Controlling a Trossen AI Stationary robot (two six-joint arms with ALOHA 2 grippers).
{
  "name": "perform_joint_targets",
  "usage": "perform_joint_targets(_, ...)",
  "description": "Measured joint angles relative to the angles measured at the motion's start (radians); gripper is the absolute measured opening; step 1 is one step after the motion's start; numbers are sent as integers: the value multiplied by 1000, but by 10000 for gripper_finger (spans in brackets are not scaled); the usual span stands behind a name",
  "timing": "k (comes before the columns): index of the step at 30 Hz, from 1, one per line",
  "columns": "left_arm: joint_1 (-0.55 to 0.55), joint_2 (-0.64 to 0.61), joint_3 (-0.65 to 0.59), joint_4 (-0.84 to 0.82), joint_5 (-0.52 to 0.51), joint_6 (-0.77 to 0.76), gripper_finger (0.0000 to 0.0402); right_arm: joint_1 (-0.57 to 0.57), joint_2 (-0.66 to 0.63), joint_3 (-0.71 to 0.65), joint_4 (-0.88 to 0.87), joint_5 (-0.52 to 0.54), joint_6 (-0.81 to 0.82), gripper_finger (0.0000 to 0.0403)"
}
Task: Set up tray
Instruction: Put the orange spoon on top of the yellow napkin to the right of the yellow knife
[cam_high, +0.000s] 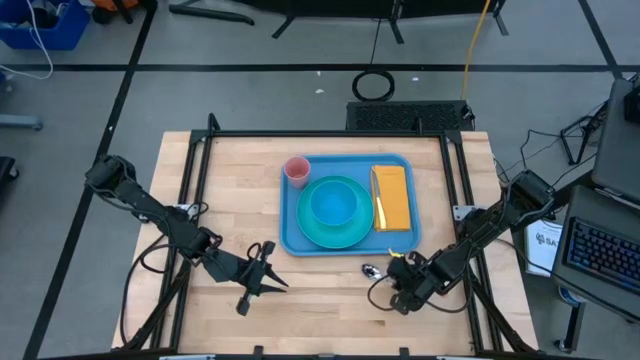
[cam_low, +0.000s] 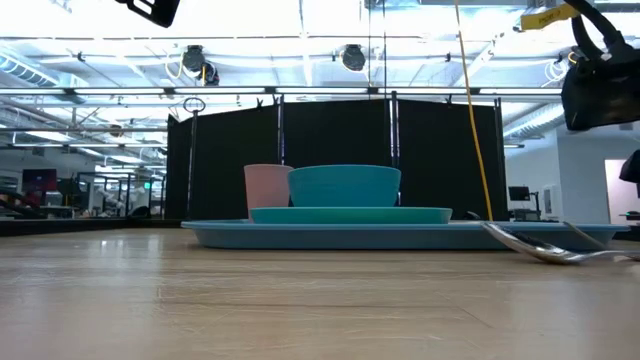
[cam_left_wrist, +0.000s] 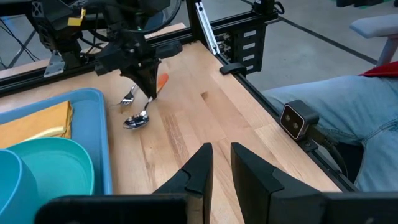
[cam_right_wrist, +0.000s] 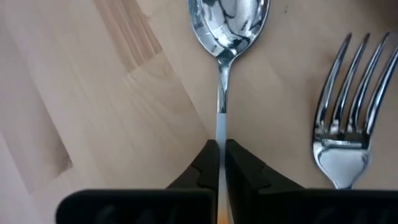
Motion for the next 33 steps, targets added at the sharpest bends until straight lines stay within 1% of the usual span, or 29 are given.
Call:
perform_joint_targets(9,0,0,0,0,0,0,63,-1,-2,1,65,40,19,1)
perform_joint_targets(12,0,0,0,0,0,0,63,-3,-10,0,57,63,31,1)
perform_joint_targets(19,0,0,0,0,0,0,62,-8,-25,0,40,69,53,1)
perform_joint_targets(33,0,0,0,-1,0,0,63,-7,-79,0,48,171,67,1)
